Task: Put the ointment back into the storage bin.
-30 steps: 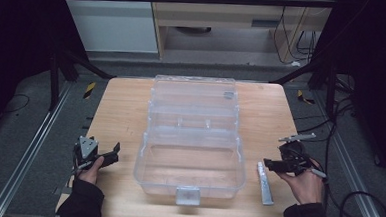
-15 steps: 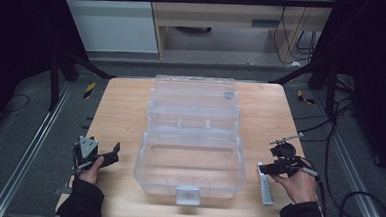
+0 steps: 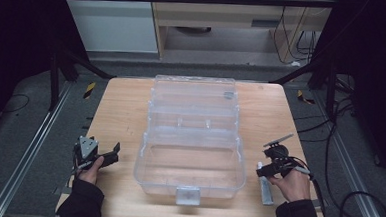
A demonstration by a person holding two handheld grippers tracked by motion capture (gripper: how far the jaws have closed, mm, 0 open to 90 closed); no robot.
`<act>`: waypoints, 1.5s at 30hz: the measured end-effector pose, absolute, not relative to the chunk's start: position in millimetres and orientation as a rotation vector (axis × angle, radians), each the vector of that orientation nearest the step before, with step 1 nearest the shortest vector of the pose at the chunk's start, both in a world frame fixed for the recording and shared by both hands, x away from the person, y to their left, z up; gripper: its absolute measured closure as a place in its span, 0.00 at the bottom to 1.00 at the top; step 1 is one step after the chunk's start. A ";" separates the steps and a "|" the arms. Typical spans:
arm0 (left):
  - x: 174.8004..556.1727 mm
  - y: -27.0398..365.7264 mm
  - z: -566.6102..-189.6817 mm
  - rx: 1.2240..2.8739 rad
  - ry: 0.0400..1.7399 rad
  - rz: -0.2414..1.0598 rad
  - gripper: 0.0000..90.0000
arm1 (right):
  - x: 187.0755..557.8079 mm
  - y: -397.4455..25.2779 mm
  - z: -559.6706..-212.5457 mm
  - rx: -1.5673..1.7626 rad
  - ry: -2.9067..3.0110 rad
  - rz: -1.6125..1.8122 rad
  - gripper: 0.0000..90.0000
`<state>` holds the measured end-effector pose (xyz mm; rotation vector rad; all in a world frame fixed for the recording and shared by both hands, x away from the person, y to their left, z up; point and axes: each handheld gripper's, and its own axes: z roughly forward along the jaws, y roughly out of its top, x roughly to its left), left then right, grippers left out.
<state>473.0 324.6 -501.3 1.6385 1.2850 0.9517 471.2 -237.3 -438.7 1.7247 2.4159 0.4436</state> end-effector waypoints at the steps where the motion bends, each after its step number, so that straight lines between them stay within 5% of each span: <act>1: 473.0 324.7 -501.3 1.638 1.285 0.952 0.02 | 472.9 -235.5 -441.1 1.729 2.423 0.423 0.55; 25: 473.0 324.8 -501.3 1.639 1.284 0.952 0.02 | 481.9 -233.2 -463.0 1.773 2.488 0.319 0.76; 45: 472.9 324.8 -501.3 1.640 1.284 0.953 0.02 | 482.6 -229.9 -466.3 1.733 2.518 0.270 0.78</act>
